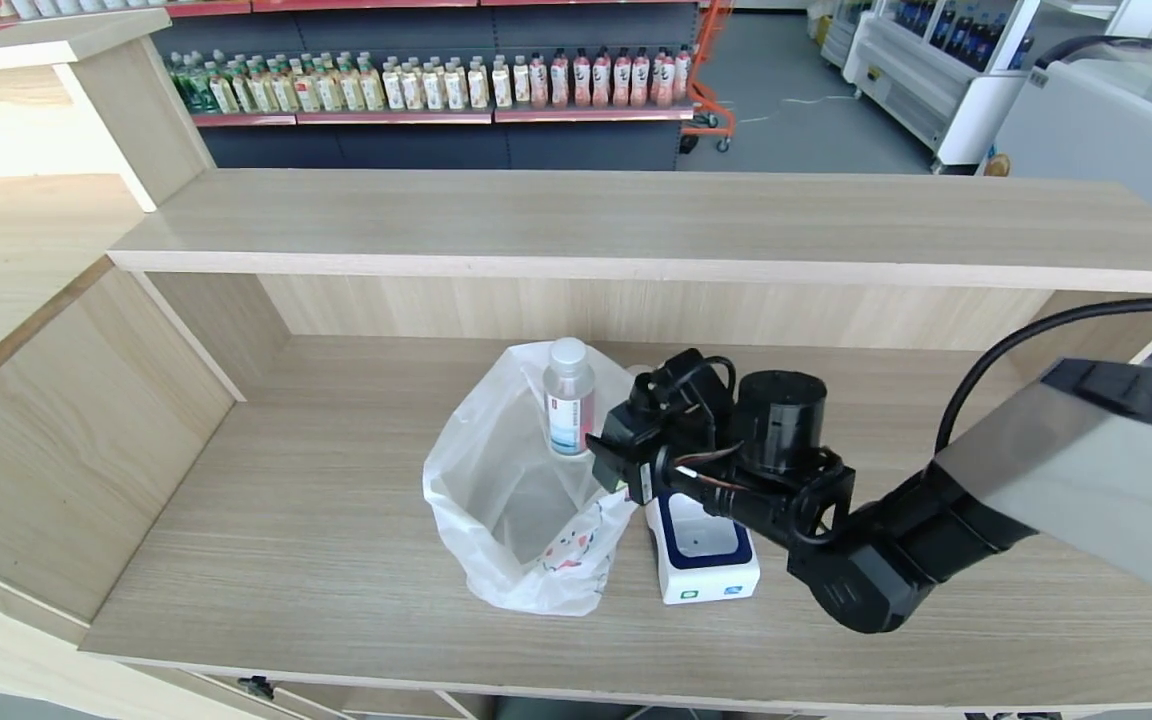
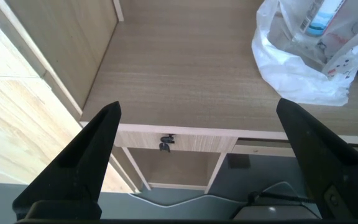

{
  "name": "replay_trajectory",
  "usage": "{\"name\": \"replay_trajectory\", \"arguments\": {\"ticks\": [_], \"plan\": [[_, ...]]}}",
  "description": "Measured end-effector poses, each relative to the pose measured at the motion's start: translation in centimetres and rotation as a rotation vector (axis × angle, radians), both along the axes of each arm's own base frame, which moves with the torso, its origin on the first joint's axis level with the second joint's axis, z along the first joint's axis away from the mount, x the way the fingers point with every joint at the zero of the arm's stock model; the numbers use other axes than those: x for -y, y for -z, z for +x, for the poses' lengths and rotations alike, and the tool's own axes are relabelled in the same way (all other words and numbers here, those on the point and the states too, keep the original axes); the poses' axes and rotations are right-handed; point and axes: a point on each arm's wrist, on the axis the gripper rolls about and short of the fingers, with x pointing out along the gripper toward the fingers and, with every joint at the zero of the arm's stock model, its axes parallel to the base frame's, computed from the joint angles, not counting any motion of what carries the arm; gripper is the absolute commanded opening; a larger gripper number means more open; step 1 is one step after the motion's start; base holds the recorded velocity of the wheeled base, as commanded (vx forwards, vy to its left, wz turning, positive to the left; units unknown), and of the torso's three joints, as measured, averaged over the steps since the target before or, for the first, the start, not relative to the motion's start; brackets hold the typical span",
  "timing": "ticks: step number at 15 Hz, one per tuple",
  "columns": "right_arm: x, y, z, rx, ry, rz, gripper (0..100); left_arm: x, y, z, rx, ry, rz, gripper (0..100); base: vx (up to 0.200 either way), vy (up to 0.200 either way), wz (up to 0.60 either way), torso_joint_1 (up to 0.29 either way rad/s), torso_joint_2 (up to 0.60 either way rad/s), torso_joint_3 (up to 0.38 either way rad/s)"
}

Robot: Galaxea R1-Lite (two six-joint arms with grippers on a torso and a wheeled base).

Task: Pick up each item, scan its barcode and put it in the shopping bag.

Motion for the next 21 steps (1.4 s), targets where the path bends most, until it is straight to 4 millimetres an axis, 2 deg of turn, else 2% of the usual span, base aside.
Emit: {"name": "replay_trajectory", "arguments": {"ticks": [6, 11, 21], "plan": [[-3.2, 2.0, 1.1, 0.013, -0.074, 0.007, 0, 0.0, 0.0, 0.0, 0.000, 0.000, 0.000, 100, 0.000, 0.000, 0.00, 0.000, 0.00, 0.000], [-4.7, 3.6, 1.5, 0.017, -0.099, -0.008, 0, 0.0, 0.0, 0.0, 0.000, 0.000, 0.001, 100, 0.000, 0.000, 0.00, 0.000, 0.00, 0.000], [-5.1, 6.2, 2.1, 0.021, -0.101, -0.053, 0, 0.0, 0.0, 0.0, 0.000, 0.000, 0.000, 100, 0.000, 0.000, 0.00, 0.000, 0.00, 0.000]]}}
